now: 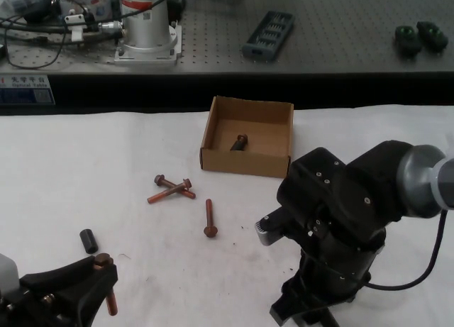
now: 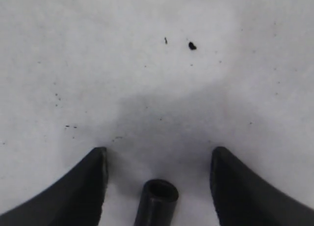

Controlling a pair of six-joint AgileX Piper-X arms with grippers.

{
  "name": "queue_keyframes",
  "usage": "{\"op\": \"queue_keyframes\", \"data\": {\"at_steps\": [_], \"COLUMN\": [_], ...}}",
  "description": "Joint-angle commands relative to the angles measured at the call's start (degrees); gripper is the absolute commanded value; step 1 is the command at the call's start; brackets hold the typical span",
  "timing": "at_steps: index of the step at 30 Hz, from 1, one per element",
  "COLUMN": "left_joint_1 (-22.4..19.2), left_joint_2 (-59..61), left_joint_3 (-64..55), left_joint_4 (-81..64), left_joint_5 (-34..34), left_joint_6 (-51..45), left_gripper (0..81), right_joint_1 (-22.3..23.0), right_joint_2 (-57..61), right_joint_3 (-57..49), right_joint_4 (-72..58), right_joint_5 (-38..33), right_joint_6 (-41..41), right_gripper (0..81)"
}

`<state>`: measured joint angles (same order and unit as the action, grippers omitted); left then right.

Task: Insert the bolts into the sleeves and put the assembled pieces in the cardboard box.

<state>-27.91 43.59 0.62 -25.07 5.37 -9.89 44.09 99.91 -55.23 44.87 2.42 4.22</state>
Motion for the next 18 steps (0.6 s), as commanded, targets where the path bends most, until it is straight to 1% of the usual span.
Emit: {"op": "queue_keyframes", "data": {"at_steps": [1,4,8,11,18], "left_joint_1": [-0.1,-0.1,-0.1,-0.1,-0.1], "left_joint_2": [-0.5,-0.5,-0.5,-0.5,-0.5], "left_joint_3": [-0.6,-0.6,-0.6,-0.6,-0.6], "left_joint_4": [-1.6,-1.6,-1.6,-1.6,-1.6], "left_joint_5": [0.5,0.5,0.5,0.5,0.5], "left_joint_6": [0.9,0.9,0.9,0.9,0.9], "left_gripper": [0.6,0.6,0.6,0.6,0.6], "right_joint_1": [-0.1,-0.1,-0.1,-0.1,-0.1], "right_joint_2": [-0.3,-0.9,-1.5,-1.6,-1.6], "right_joint_3": [-0.6,-0.6,-0.6,-0.6,-0.6], "right_joint_4": [1.4,3.7,6.6,8.2,6.6], "right_joint_5": [-0.9,-0.8,-0.8,-0.8,-0.8], "right_joint_6": [-0.4,-0.3,0.1,0.6,0.9], "right_gripper": [37.0,36.5,39.6,40.2,40.2]}}
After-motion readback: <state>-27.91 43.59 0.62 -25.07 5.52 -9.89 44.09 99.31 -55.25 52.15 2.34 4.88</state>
